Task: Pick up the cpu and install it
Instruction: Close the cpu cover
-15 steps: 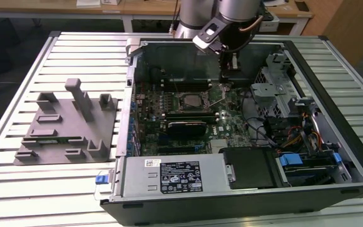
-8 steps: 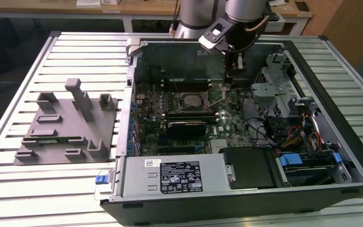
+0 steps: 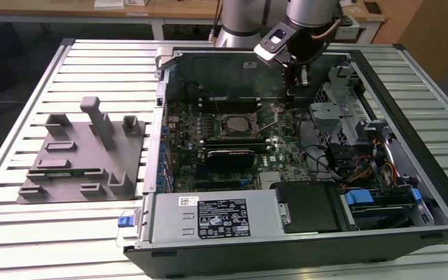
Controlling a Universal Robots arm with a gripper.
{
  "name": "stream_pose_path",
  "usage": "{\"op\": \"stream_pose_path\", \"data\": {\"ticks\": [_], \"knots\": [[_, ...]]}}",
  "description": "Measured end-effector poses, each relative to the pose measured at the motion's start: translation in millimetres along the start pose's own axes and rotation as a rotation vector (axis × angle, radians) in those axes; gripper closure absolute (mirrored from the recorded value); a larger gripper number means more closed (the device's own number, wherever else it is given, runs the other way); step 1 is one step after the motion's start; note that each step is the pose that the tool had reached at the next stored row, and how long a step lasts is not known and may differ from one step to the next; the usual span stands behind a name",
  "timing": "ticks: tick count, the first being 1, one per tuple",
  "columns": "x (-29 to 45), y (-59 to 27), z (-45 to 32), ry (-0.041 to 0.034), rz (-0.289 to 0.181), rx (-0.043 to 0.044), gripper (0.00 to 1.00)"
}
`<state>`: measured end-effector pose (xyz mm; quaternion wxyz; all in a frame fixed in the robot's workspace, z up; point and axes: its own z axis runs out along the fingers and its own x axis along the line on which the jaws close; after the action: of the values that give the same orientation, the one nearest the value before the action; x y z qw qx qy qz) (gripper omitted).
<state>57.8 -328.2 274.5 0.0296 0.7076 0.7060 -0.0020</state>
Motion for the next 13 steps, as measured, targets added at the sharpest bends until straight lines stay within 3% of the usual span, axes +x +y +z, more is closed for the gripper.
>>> {"op": "stream_pose_path", "data": {"ticks": [13], "knots": [[0.9,2.5,20.8,-0.0001,0.0,0.0001,0.89]]}}
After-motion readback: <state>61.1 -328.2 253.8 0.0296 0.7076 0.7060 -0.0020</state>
